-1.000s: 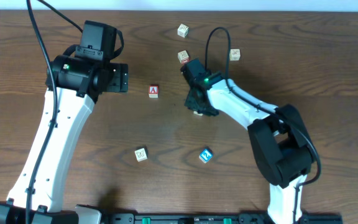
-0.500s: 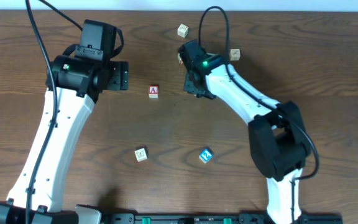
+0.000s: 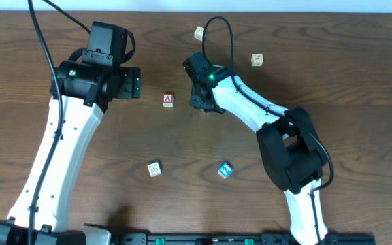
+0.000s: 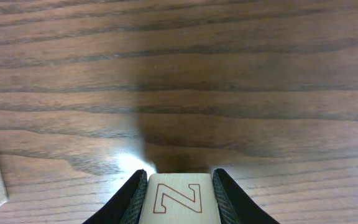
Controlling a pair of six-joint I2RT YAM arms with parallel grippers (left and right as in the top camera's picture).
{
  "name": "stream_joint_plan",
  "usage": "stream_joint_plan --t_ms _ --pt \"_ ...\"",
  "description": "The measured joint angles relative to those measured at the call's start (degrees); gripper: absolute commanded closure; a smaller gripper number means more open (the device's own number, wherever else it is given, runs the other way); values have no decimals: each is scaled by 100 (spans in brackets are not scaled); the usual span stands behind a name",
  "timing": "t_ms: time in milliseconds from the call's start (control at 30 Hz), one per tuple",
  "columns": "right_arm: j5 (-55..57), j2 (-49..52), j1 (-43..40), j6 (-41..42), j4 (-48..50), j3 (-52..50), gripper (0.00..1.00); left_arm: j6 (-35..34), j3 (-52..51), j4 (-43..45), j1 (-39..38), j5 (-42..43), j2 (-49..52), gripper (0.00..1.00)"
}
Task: Spell out Ai2
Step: 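Carry the 'I' block and place it right of the 'A' block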
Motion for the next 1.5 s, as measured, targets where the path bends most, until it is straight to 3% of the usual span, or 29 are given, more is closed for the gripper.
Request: stream_joint_plan --t_ms 700,900,1067,1233,1500 --pt "-173 0 26 26 118 0 49 2 0 0 0 0 0 5" --pt "-179 2 26 31 -33 122 48 0 0 0 0 0 0 5" --pt "-105 2 26 -2 -719 920 48 0 0 4 0 -2 0 5" --pt "402 -20 7 24 -1943 1523 34 61 -87 57 0 -4 0 5" --pt "927 -597 -555 26 -3042 1530 34 149 -1567 1370 4 284 13 5"
